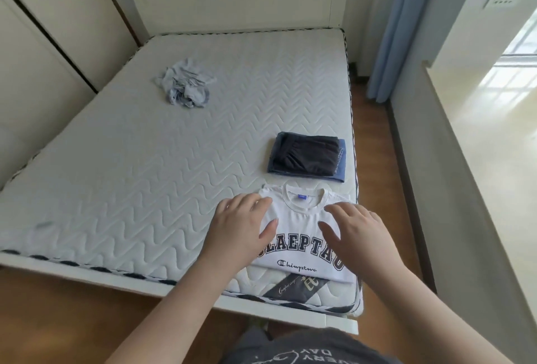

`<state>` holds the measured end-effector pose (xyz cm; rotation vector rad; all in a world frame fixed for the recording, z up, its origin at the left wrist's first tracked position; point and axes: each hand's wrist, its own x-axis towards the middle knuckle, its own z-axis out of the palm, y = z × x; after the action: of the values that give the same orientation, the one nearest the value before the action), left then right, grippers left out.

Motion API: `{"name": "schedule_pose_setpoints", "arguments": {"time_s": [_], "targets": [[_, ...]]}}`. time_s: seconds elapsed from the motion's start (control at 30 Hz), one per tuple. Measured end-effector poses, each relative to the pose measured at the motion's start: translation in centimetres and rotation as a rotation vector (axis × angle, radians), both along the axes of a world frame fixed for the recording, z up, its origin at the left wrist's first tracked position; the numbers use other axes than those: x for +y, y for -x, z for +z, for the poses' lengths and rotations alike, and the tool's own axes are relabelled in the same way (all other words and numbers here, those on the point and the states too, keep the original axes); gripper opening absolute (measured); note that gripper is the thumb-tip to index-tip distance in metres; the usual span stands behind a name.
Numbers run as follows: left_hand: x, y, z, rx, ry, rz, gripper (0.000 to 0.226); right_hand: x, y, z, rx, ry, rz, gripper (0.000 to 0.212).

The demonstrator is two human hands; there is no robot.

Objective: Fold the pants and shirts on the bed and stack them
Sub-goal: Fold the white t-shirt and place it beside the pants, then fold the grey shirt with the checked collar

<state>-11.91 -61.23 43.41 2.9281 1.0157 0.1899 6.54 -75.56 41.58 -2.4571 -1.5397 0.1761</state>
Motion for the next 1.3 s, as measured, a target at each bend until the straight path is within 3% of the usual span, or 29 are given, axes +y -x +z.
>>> {"name": "schedule_pose_setpoints", "arguments": {"time_s": [0.13, 0.5, 0.67, 0.9, 1.1, 1.3], "targets": [[-1.2, 0.8, 1.3, -0.021, -0.051, 0.069, 0.051, 0.8, -0.4, 1.0, -0.013, -0.017, 0.088, 0.039], [-3.3, 8.6, 4.0, -0.128, -0.153, 0.219, 0.046, 3.3, 5.5, 4.3, -0.067, -0.154, 0.337, 0.039], [-5.5, 14.9, 5.3, -0.156, -0.167, 0.329, 0.044, 3.2, 11.6, 5.7, -0.119, -0.321, 0.465, 0.036], [-10.6, 27.7, 4.8, -0.154, -0.181, 0.512, 0.041, 3.7, 23.2, 6.1, -0.104, -0.395, 0.664, 0.029], [-13.4, 37.1, 3.5, -0.078, -0.180, 0.693, 0.039, 3.8, 32.7, 5.3, -0.101, -0.346, 0.833, 0.033], [-15.4, 40.9, 3.2, -0.062, -0.110, 0.826, 0.036, 4.2, 38.2, 4.4, -0.097, -0.296, 0.972, 0.032]]}}
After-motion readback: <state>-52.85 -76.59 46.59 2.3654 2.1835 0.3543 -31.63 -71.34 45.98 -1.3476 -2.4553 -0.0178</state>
